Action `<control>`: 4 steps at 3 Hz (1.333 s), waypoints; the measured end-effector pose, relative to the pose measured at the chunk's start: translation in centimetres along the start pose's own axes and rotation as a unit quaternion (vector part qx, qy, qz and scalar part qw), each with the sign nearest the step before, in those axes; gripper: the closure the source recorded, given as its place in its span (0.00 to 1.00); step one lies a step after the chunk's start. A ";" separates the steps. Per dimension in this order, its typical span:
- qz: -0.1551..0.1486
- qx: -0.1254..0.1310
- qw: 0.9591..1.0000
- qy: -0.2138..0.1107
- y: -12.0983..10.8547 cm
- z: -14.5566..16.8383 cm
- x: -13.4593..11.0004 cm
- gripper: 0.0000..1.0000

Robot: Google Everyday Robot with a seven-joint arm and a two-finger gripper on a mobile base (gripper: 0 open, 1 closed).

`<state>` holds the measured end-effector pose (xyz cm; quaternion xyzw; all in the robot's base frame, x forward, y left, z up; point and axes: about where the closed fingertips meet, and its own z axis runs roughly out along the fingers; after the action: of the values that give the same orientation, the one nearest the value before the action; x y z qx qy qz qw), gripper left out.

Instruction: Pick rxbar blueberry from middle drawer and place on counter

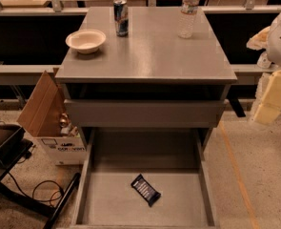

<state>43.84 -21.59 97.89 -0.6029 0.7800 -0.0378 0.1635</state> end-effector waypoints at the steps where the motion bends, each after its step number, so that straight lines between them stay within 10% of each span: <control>1: 0.000 0.000 1.000 0.000 0.0 0.0 0.0 0.00; 3: 0.011 0.020 1.000 -0.013 0.5 1.5 0.3 0.00; 4: 0.024 0.021 0.999 -0.015 1.6 7.4 3.0 0.00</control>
Offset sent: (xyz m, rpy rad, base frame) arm 0.0016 0.0045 0.0068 0.0173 -0.0342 0.0090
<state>43.91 -23.03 89.89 -0.5811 0.7906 -0.0409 0.1888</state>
